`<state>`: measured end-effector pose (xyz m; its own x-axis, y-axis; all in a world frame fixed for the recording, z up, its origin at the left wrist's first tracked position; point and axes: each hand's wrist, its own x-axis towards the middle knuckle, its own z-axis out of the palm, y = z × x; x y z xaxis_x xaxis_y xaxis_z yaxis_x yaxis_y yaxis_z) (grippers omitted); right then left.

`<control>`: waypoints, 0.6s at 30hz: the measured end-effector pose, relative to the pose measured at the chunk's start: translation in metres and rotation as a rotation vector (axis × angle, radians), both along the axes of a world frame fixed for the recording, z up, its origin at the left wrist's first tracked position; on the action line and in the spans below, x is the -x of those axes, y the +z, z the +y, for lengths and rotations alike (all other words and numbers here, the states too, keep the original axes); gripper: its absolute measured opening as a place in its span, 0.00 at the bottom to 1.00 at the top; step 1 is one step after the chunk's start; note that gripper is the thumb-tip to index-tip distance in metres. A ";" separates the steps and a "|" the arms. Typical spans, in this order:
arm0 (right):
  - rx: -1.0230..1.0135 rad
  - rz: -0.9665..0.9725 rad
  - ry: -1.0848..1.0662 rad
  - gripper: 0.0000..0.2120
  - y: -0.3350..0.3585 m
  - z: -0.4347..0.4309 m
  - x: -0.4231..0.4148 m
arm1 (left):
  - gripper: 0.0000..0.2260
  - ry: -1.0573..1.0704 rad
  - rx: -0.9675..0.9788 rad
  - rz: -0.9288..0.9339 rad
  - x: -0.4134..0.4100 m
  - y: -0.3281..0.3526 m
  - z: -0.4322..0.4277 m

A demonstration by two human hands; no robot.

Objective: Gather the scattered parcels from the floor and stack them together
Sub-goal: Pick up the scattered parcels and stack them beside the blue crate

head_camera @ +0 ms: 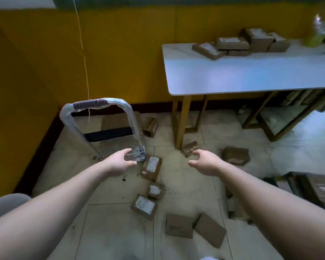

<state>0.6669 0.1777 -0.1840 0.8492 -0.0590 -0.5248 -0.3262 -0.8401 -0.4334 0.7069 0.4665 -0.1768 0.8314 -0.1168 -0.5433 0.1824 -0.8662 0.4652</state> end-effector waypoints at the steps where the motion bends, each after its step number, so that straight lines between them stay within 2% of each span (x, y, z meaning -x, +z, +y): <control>1: -0.005 0.013 -0.018 0.28 -0.009 0.011 0.001 | 0.30 -0.014 -0.006 0.021 -0.005 -0.010 0.005; 5: -0.030 0.091 -0.046 0.28 -0.056 0.044 0.006 | 0.30 -0.055 -0.023 0.092 -0.013 -0.061 0.018; 9: -0.051 0.170 -0.033 0.28 -0.138 0.067 -0.004 | 0.30 -0.052 -0.025 0.145 -0.016 -0.148 0.029; 14: -0.148 0.251 -0.082 0.26 -0.285 0.101 -0.024 | 0.30 0.047 -0.069 0.204 -0.024 -0.299 0.048; 18: -0.259 0.230 -0.098 0.20 -0.420 0.128 -0.029 | 0.29 0.137 -0.028 0.231 -0.032 -0.432 0.060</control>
<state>0.6962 0.3058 -0.6041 0.7043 0.0256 -0.7094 -0.5135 -0.6717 -0.5340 0.7387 0.5266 -0.6086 0.6920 0.0067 -0.7218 0.3976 -0.8381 0.3734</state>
